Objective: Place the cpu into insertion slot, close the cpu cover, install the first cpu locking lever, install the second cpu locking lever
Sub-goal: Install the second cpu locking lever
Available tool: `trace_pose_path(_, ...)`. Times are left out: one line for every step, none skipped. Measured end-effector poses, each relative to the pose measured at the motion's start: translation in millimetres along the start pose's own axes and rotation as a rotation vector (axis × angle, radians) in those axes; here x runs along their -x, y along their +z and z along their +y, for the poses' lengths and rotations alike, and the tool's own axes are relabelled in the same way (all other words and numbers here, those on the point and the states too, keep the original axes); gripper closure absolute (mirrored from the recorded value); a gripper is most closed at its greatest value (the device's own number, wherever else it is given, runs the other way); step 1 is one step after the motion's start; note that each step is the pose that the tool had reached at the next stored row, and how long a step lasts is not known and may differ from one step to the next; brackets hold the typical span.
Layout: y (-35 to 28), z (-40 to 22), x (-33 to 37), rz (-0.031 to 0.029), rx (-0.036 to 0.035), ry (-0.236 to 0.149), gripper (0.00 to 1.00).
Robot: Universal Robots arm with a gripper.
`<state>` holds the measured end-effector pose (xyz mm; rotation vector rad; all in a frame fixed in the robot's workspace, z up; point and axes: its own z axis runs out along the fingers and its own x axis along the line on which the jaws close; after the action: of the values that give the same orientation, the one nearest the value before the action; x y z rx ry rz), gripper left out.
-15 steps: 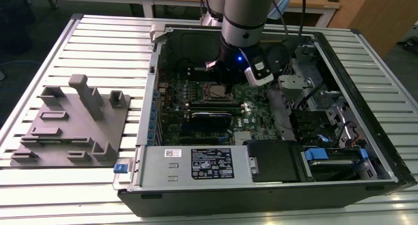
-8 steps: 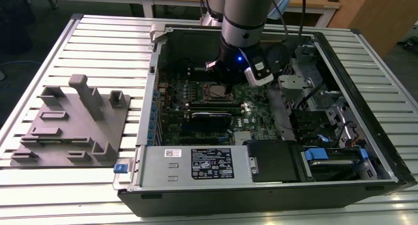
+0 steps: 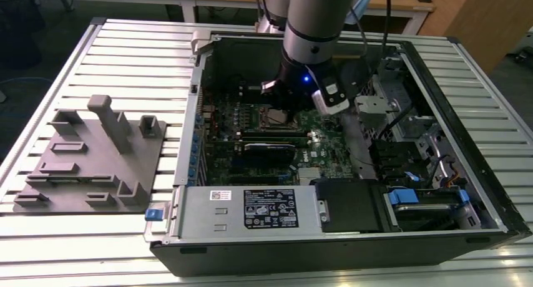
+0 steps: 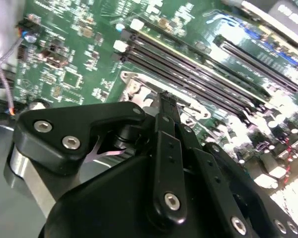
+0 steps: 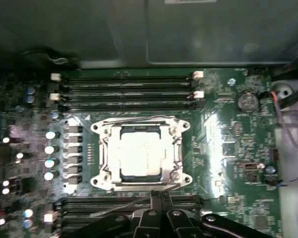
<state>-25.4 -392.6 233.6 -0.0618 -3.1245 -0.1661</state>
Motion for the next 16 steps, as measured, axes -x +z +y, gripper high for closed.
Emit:
trace_pose_path(0.0,-0.7,-0.1,0.0105,0.0015,0.001,0.89)
trace_pose_path(0.2,-1.2,-0.1,0.0212,0.0016,0.002,0.89)
trace_pose_path(0.5,-2.0,-0.1,0.0283,0.0016,0.003,0.89)
trace_pose_path(1.1,-2.9,-0.1,0.0332,0.0015,0.004,0.89)
trace_pose_path(1.9,-3.7,-0.2,0.0367,0.0015,0.004,0.89)
trace_pose_path(2.5,-4.4,-0.8,0.0399,0.0016,0.004,0.89)
trace_pose_path(3.0,-4.8,-2.1,0.0419,0.0021,0.005,0.89)
trace_pose_path(3.5,-5.1,-4.6,0.0433,0.0029,0.005,0.89)
trace_pose_path(3.9,-5.4,-7.9,0.0443,0.0039,0.005,0.89)
trace_pose_path(4.3,-5.6,-11.7,0.0451,0.005,0.005,0.89)
trace_pose_path(4.8,-5.9,-15.8,0.0457,0.0063,0.005,0.89)
trace_pose_path(5.3,-6.1,-19.7,0.0463,0.0076,0.005,0.89)
trace_pose_path(6.1,-6.4,-22.8,0.0466,0.0081,0.005,0.89)
trace_pose_path(7.1,-6.7,-24.9,0.0471,0.0084,0.005,0.89)
trace_pose_path(8.0,-7.3,-26.6,0.0475,0.0087,0.005,0.89)
trace_pose_path(8.7,-8.1,-28.3,0.0478,0.0097,0.005,0.89)
